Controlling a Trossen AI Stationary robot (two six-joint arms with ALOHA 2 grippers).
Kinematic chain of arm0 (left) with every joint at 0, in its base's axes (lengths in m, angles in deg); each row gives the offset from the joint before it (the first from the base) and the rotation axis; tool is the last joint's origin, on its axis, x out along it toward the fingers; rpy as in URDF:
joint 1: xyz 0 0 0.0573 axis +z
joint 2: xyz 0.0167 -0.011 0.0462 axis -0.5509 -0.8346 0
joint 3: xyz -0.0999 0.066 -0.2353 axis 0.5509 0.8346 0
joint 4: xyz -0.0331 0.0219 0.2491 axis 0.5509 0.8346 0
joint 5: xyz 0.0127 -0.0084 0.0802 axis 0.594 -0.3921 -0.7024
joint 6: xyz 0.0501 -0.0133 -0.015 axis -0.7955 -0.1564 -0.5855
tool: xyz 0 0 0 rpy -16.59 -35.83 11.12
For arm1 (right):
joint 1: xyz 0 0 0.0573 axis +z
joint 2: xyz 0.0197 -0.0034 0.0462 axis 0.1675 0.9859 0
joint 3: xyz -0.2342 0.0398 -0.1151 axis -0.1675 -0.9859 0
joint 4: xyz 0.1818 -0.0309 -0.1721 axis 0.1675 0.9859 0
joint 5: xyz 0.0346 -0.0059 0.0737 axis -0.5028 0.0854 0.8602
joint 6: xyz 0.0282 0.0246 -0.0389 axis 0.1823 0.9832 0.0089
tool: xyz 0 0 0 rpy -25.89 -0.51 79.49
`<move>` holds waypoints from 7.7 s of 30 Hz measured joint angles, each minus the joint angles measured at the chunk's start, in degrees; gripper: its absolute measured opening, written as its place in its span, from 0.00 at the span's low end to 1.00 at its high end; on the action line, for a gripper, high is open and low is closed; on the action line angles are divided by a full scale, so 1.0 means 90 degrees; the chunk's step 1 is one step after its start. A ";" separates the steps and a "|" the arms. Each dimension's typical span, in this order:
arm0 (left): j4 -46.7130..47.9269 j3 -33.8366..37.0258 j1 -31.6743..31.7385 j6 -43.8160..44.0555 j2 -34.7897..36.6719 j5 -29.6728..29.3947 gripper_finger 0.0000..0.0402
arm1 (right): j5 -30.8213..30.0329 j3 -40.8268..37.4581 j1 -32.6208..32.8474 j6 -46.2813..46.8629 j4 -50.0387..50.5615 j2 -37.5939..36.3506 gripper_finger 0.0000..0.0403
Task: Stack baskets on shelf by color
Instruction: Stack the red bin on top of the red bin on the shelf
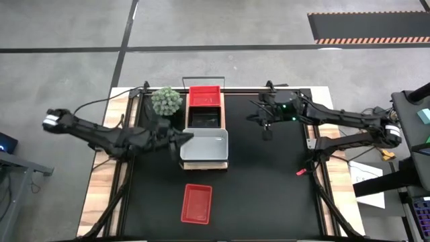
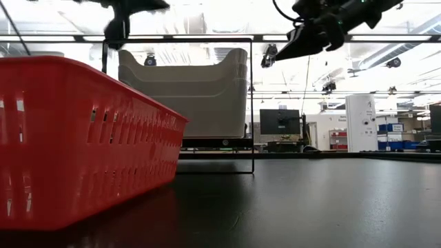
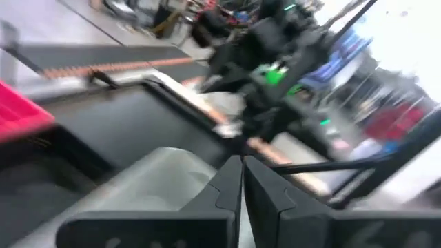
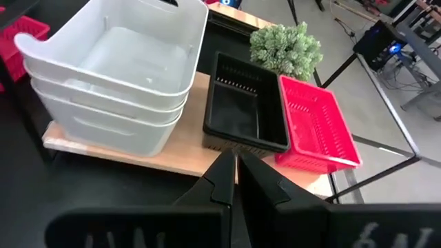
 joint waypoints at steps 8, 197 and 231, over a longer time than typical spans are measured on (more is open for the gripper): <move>0.0649 -0.1389 -0.1797 0.1893 -0.1127 -0.1636 0.00 | -0.0001 -0.0161 0.0002 0.0257 0.0071 -0.0154 0.03; 0.8569 -0.7950 0.4421 -0.7312 -0.6826 0.2154 0.00 | -0.0037 -0.0176 -0.0015 -0.0402 0.0907 -0.0313 0.03; 0.8453 -0.7783 0.4382 -0.7146 -0.6777 0.2485 0.22 | -0.0037 -0.0176 -0.0017 -0.0356 0.0986 -0.0313 0.03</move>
